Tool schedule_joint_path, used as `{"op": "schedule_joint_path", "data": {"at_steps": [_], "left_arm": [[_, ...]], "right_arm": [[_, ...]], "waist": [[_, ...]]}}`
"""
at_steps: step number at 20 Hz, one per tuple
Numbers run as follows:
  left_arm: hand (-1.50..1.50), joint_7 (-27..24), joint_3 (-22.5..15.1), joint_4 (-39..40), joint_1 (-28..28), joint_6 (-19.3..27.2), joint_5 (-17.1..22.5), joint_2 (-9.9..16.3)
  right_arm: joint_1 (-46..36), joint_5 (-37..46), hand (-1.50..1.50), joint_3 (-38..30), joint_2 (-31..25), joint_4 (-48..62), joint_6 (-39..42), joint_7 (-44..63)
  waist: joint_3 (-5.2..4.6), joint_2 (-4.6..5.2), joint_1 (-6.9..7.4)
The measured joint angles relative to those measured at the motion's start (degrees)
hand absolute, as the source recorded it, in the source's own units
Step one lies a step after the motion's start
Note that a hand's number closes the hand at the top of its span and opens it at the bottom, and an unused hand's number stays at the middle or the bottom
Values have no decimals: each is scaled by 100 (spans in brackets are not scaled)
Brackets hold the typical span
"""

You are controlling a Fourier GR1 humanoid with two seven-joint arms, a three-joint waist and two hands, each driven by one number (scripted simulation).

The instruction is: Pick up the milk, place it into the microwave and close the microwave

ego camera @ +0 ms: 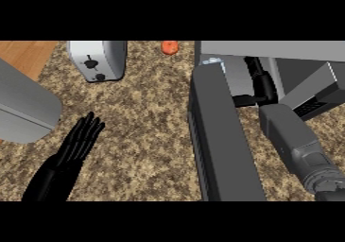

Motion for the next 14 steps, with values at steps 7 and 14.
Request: {"op": "schedule_joint_path", "data": {"at_steps": [7, 14], "left_arm": [[150, -8, -323, 390, -261, -350, -160, 164], [150, -63, -611, 966, -709, -483, -554, 205]], "right_arm": [[475, -50, -150, -28, 94, -110, 535, -381], [1090, -24, -150, 75, 41, -441, 932, -639]], "waist": [[-6, -78, -170], [-16, -163, -344]]}}
